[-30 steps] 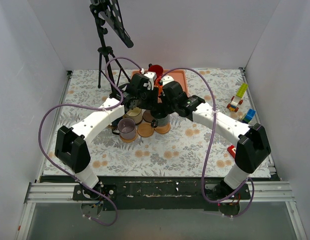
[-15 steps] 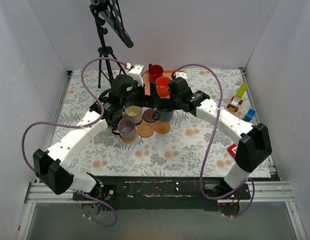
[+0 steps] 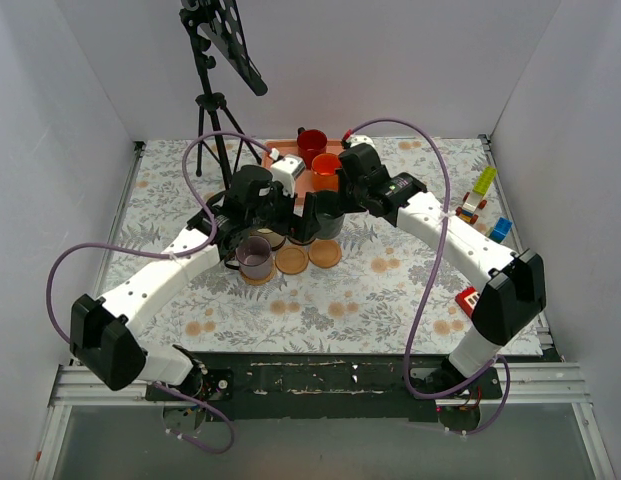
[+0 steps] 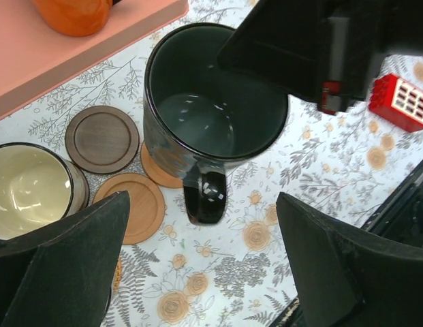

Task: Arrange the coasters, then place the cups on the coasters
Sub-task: Place the cup on the coaster.

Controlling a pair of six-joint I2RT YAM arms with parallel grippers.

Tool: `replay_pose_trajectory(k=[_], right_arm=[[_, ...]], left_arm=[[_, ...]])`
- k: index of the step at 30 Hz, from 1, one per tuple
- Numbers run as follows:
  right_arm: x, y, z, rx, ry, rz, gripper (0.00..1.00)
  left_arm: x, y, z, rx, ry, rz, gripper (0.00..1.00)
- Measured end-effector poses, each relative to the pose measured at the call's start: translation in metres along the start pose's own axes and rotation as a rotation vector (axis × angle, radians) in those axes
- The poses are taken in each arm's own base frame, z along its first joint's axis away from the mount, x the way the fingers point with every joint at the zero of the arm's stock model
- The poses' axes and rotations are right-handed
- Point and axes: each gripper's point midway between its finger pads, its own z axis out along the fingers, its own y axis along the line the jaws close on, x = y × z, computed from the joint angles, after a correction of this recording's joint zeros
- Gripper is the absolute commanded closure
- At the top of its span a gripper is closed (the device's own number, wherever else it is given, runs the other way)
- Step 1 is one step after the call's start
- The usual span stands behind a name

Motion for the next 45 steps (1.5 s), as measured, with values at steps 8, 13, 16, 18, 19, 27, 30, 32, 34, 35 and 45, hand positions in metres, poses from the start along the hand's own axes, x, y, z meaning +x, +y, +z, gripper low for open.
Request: replay_pose_trajectory(k=[8, 13, 16, 18, 19, 27, 30, 32, 34, 35, 45], right_arm=[[0.003, 0.000, -0.008, -0.016, 0.012, -0.020, 0.99], [0.003, 0.002, -0.010, -0.032, 0.016, -0.019, 0.99], [0.003, 0.003, -0.010, -0.038, 0.018, -0.018, 0.99], [0.004, 0.004, -0.010, -0.040, 0.019, -0.019, 0.99], [0.004, 0.004, -0.010, -0.041, 0.020, -0.019, 0.99], [0.009, 0.004, -0.008, -0.056, 0.035, -0.047, 0.99], [0.010, 0.005, -0.008, -0.073, 0.041, -0.061, 0.91], [0.010, 0.006, -0.008, -0.081, 0.044, -0.073, 0.79], [0.012, 0.007, -0.008, -0.097, 0.052, -0.101, 0.66], [0.013, 0.007, -0.009, -0.111, 0.059, -0.116, 0.62], [0.021, 0.015, -0.024, -0.336, 0.110, -0.309, 0.51]], left_arm=[[0.023, 0.011, 0.017, -0.020, 0.089, 0.046, 0.26], [0.021, 0.012, 0.018, -0.022, 0.082, 0.062, 0.38], [0.022, 0.010, 0.019, -0.019, 0.085, 0.065, 0.51], [0.024, 0.008, 0.022, -0.011, 0.089, 0.069, 0.59], [0.025, 0.006, 0.024, -0.006, 0.093, 0.072, 0.64], [0.035, -0.007, 0.029, 0.038, 0.124, 0.124, 1.00], [0.036, -0.007, 0.028, 0.038, 0.128, 0.128, 1.00], [0.037, -0.007, 0.028, 0.042, 0.130, 0.132, 1.00], [0.037, -0.007, 0.028, 0.045, 0.132, 0.143, 1.00], [0.038, -0.006, 0.028, 0.045, 0.133, 0.151, 1.00], [0.086, 0.008, 0.023, 0.047, 0.258, 0.167, 1.00]])
